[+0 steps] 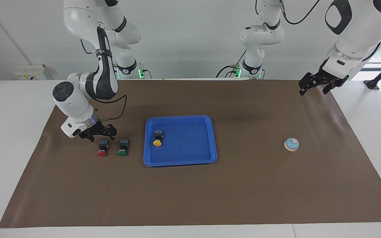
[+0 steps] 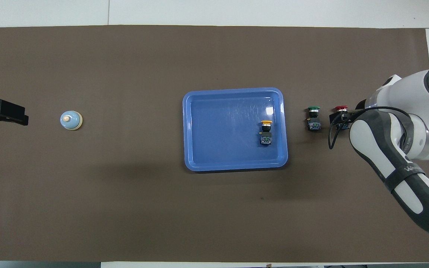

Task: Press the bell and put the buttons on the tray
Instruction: 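Grasp the red button with the right gripper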

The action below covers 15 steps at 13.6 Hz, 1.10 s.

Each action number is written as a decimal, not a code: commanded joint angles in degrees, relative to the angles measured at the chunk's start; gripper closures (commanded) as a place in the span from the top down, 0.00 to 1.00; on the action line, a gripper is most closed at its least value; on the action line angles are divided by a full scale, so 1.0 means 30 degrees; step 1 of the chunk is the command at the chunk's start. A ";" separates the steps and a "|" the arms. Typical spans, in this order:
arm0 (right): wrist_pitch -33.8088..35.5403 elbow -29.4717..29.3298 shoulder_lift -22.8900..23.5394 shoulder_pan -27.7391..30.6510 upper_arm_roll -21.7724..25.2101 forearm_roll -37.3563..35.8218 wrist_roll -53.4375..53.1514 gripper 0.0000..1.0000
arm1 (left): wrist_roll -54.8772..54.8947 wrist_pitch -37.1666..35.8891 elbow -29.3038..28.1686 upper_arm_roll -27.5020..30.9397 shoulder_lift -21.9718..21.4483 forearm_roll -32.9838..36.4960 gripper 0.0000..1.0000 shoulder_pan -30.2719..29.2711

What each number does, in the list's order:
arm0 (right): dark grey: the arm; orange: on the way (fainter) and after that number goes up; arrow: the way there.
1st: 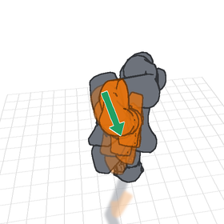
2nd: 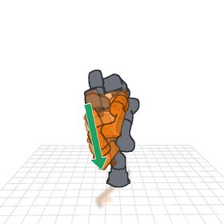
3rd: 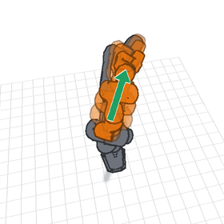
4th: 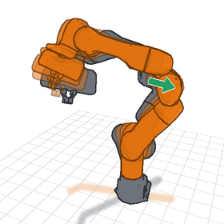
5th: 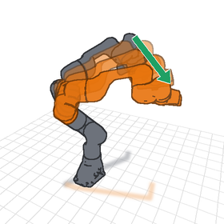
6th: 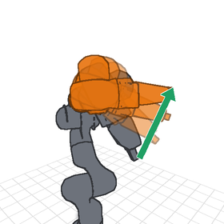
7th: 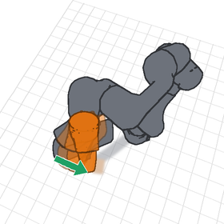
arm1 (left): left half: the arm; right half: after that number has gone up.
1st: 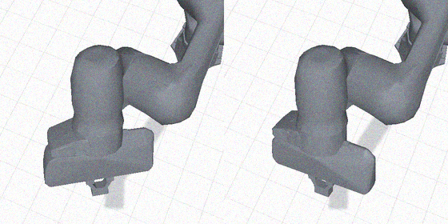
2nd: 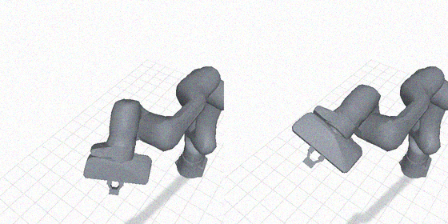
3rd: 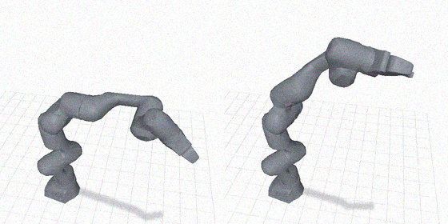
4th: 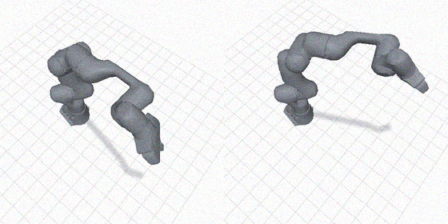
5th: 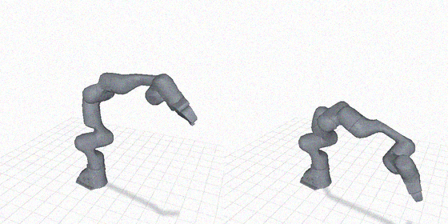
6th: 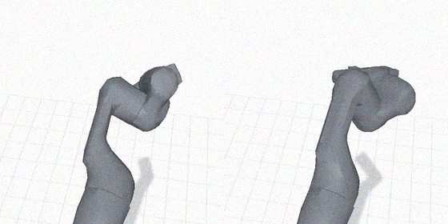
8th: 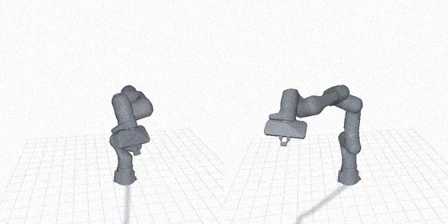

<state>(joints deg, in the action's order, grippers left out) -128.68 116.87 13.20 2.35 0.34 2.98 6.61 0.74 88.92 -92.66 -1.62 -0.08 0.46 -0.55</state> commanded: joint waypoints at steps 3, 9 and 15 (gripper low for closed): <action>-0.2103 0.0535 0.1075 0.0711 -0.0230 -0.0201 0.0288 1.00 | 0.0104 -0.0196 -0.0403 0.0041 -0.0471 -0.0240 1.00 -0.0052; -0.2048 0.0389 0.1166 0.0508 -0.0230 -0.0201 0.0200 0.00 | 0.0104 -0.0196 -0.0403 0.0041 -0.0471 -0.0240 1.00 -0.0052; 0.0778 -0.1913 0.1107 0.0042 -0.0522 -0.0027 0.0055 0.00 | 0.0104 -0.0196 -0.0403 0.0041 -0.0471 -0.0240 1.00 -0.0052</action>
<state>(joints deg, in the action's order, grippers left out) -132.61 116.22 16.97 3.20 -0.33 2.97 6.61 0.74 88.92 -92.66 -1.62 -0.08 0.46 -0.55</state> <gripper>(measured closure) 0.590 0.000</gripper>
